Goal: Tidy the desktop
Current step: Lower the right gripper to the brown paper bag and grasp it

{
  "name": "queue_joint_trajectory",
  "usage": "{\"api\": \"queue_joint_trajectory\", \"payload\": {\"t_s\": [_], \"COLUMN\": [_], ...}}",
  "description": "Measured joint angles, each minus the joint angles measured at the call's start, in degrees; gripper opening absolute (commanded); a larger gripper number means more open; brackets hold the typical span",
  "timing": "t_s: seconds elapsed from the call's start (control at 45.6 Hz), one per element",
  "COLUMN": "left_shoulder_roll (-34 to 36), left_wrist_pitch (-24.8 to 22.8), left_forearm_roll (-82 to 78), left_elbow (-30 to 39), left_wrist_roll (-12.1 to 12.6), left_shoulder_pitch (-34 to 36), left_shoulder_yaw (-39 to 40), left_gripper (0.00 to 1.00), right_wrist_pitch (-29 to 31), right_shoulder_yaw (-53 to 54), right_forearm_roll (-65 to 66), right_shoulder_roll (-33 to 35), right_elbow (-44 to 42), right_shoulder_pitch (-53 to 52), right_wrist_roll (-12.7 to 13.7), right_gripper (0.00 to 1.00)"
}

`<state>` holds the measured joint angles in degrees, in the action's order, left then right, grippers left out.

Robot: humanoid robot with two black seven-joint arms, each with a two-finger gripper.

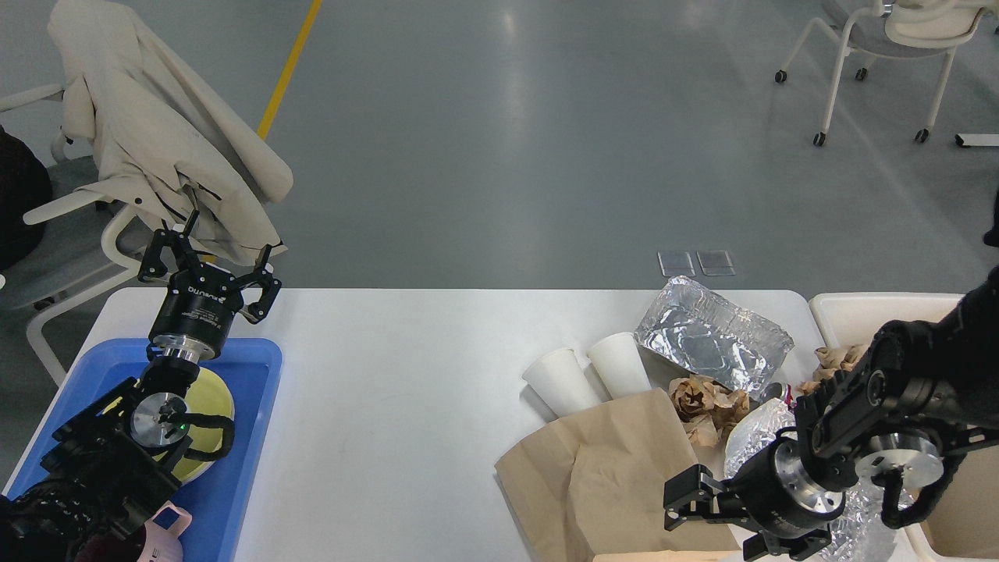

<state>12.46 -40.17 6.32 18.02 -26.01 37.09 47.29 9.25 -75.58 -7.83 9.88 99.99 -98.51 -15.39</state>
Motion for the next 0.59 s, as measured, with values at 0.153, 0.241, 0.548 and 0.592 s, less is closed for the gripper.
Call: {"api": "queue_joint_trajectory", "payload": {"t_s": [0.153,0.241,0.548,0.592], "left_shoulder_roll": [0.0,0.0,0.0,0.0], "left_wrist_pitch": [0.0,0.0,0.0,0.0], "left_forearm_roll": [0.0,0.0,0.0,0.0], "left_elbow": [0.0,0.0,0.0,0.0], "left_wrist_roll": [0.0,0.0,0.0,0.0], "left_shoulder_pitch": [0.0,0.0,0.0,0.0], "left_shoulder_yaw": [0.0,0.0,0.0,0.0], "left_gripper": [1.0,1.0,1.0,1.0], "right_wrist_pitch": [-5.3,-8.6,-18.8,-19.8], "right_shoulder_yaw": [3.8,5.3,8.7,9.1], "right_forearm_roll": [-3.2,-3.6,-5.0,-4.9], "right_shoulder_roll": [-0.6,-1.0,-1.5,-1.5], "right_elbow": [-0.5,-1.2,-2.4,-2.5], "right_shoulder_pitch": [4.9,7.8,14.3,14.8], "right_wrist_roll": [2.4,3.9,6.9,6.9], "right_gripper": [1.0,1.0,0.23,0.16]}}
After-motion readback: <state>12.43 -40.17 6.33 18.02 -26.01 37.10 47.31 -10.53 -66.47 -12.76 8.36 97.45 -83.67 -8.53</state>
